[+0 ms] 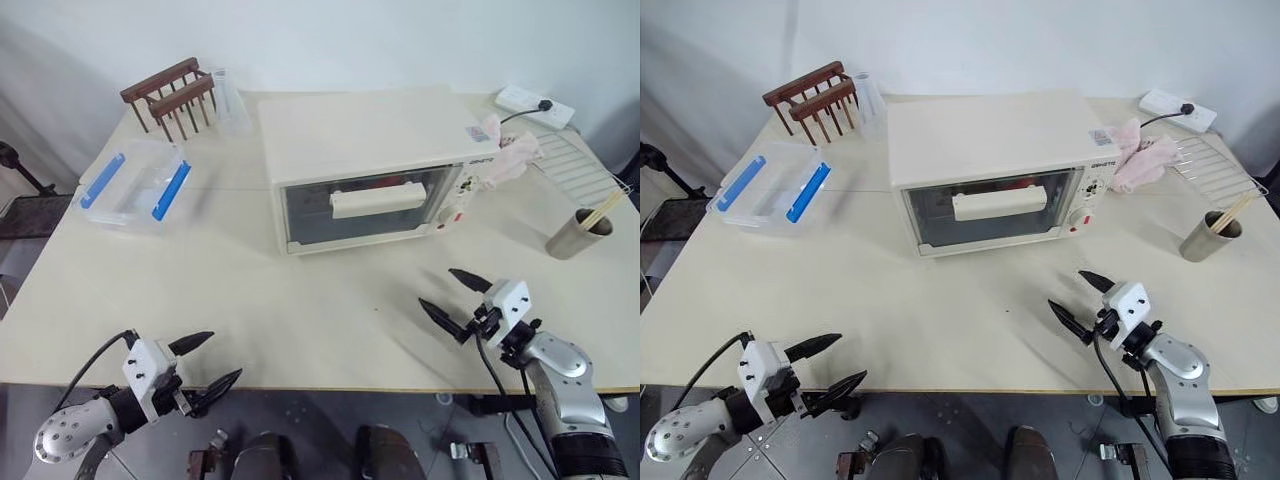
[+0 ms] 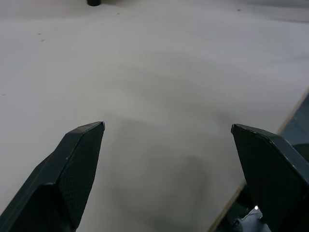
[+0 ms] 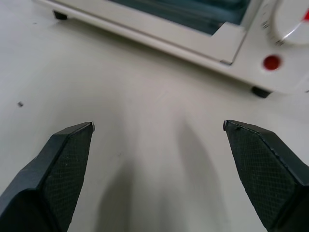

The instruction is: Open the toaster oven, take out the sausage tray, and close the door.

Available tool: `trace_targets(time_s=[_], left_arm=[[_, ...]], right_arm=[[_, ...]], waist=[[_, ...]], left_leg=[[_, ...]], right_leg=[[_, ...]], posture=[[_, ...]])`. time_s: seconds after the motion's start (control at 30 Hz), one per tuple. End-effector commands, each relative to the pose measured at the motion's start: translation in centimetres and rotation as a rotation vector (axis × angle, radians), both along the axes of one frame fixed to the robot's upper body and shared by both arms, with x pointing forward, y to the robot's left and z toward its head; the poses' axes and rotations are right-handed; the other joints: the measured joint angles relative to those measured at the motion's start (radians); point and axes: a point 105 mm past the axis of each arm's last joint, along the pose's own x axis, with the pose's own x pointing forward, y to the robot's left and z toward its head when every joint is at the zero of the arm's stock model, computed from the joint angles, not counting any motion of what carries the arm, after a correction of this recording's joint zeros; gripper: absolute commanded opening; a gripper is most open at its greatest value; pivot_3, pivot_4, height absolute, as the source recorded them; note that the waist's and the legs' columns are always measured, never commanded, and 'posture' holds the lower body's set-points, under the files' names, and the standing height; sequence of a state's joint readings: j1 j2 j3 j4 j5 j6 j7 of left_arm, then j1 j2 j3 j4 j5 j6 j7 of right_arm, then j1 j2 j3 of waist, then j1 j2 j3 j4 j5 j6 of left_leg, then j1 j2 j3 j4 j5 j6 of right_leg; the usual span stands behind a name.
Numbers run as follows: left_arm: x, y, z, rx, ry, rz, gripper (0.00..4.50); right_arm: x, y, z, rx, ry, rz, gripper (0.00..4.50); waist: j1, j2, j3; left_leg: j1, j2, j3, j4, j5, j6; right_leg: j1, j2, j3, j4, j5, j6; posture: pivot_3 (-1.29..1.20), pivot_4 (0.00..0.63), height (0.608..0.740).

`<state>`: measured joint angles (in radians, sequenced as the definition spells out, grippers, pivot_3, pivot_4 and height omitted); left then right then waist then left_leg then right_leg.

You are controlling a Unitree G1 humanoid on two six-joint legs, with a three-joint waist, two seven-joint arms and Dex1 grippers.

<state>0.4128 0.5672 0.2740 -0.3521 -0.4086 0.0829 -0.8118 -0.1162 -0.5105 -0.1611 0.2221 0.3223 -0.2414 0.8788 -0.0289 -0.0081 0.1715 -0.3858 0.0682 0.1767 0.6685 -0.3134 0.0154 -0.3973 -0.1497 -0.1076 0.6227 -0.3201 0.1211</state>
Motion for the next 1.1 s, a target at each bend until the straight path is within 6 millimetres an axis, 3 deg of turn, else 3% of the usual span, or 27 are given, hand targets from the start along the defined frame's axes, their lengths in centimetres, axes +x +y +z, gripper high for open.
trace_targets(time_s=[0.03, 0.23, 0.37, 0.57, 0.7, 0.97, 1.07, 1.1], left_arm=[[0.9, -0.2, 2.0, -0.028, -0.087, 0.0, 4.49], [2.2, -1.5, 6.8, -0.29, -0.104, -0.159, 4.49], [3.1, -2.3, 8.9, -0.344, -0.116, -0.246, 4.49], [3.6, -3.4, 9.5, -0.355, -0.127, -0.297, 4.49], [4.0, -3.5, 9.0, -0.347, -0.126, -0.281, 4.49], [5.6, -1.7, 9.6, -0.413, -0.151, -0.169, 4.49], [6.1, -1.6, 10.1, -0.437, -0.163, -0.176, 4.49], [6.4, -1.6, 10.8, -0.473, -0.183, -0.18, 4.3]], right_arm=[[0.0, 0.7, 2.1, 0.052, -0.062, 0.07, 4.5], [0.5, 3.1, 7.0, 0.169, -0.037, 0.236, 4.5], [0.9, 4.5, 9.2, 0.173, -0.021, 0.308, 4.5], [2.0, 6.1, 11.9, 0.177, -0.078, 0.342, 4.5], [0.9, 7.4, 13.0, 0.2, -0.124, 0.431, 4.5], [-3.2, 8.4, 9.7, -0.106, -0.208, 0.61, 4.5], [-3.3, 8.1, 9.1, -0.186, -0.27, 0.608, 4.5], [-3.0, 7.7, 9.0, -0.218, -0.297, 0.593, 4.5]], waist=[[-0.001, 0.0, 0.0], [-0.001, 0.001, 0.0], [0.0, 0.001, 0.0], [0.0, 0.001, 0.0], [0.001, 0.001, 0.0], [-0.007, 0.001, 0.0], [-0.011, 0.001, 0.0], [-0.01, 0.001, 0.0]], left_leg=[[0.0, 0.0, 0.0, 0.0, 0.0, 0.0], [0.0, 0.004, -0.001, 0.0, 0.001, 0.0], [0.0, 0.004, -0.001, 0.0, 0.001, 0.0], [-0.001, 0.0, 0.0, 0.0, 0.001, 0.0], [-0.001, 0.0, 0.0, 0.0, 0.001, -0.001], [-0.001, 0.0, 0.0, -0.001, 0.001, -0.001], [-0.001, 0.001, 0.001, -0.001, 0.001, -0.002], [-0.001, 0.001, 0.001, -0.001, 0.002, -0.002]], right_leg=[[0.0, 0.0, 0.0, 0.0, 0.0, 0.0], [0.0, 0.0, 0.0, 0.005, 0.0, 0.0], [0.0, 0.001, -0.001, 0.005, 0.0, 0.0], [0.0, 0.001, -0.001, 0.005, 0.0, 0.0], [0.0, 0.001, -0.001, 0.005, 0.0, 0.0], [0.0, 0.002, -0.002, 0.003, 0.0, 0.001], [-0.001, 0.003, -0.001, 0.003, 0.0, 0.001], [-0.001, 0.003, -0.001, 0.003, 0.0, 0.001]], posture=[[0.0, 0.15, 0.74], [0.0, 0.15, 0.74], [0.0, 0.15, 0.74], [0.0, 0.15, 0.74], [0.0, 0.15, 0.74], [0.0, 0.15, 0.74], [0.0, 0.15, 0.74], [0.0, 0.15, 0.74]])
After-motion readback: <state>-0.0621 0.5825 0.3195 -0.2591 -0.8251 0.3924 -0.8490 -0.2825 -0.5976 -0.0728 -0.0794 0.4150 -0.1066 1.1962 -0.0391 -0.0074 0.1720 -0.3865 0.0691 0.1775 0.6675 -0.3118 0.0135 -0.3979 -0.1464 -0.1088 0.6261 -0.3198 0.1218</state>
